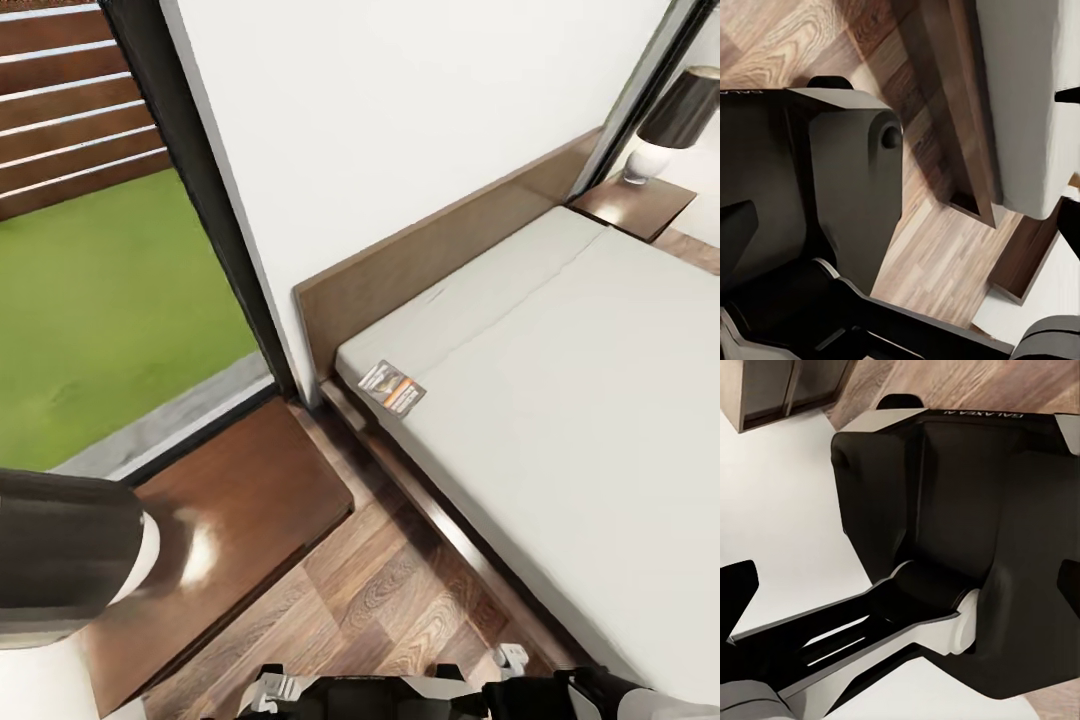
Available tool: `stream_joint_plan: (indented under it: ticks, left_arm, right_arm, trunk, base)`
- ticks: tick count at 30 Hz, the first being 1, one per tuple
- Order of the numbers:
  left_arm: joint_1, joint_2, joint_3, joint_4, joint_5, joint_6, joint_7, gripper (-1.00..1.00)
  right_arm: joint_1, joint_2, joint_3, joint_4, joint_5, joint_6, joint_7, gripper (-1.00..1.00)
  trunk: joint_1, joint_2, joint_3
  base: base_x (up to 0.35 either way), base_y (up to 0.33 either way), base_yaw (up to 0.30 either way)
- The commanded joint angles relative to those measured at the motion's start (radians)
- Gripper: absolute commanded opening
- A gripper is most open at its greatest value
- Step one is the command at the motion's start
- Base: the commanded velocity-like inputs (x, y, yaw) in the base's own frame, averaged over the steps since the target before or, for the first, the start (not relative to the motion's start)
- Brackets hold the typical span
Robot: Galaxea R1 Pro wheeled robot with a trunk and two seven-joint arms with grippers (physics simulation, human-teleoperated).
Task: In the bedroom, move the book from the bed onto either nightstand, and place the two sandals side by side next to the bed.
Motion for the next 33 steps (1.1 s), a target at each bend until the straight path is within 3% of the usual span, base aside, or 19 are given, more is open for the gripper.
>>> stream_joint_plan:
  ticks: [1, 33]
  left_arm:
    - [0.000, 0.000, 0.006, -0.001, 0.001, 0.010, -0.006, 1.00]
    - [0.000, 0.001, 0.007, -0.001, 0.001, 0.009, -0.006, 1.00]
  right_arm:
    - [-0.001, 0.000, 0.005, 0.002, -0.007, 0.007, 0.004, 1.00]
    - [-0.002, 0.000, 0.005, 0.001, -0.007, 0.005, 0.002, 1.00]
  trunk:
    - [0.001, -0.002, 0.000]
    - [0.001, -0.002, 0.015]
  base:
    - [0.000, 0.000, -0.282]
    - [0.000, 0.000, -0.229]
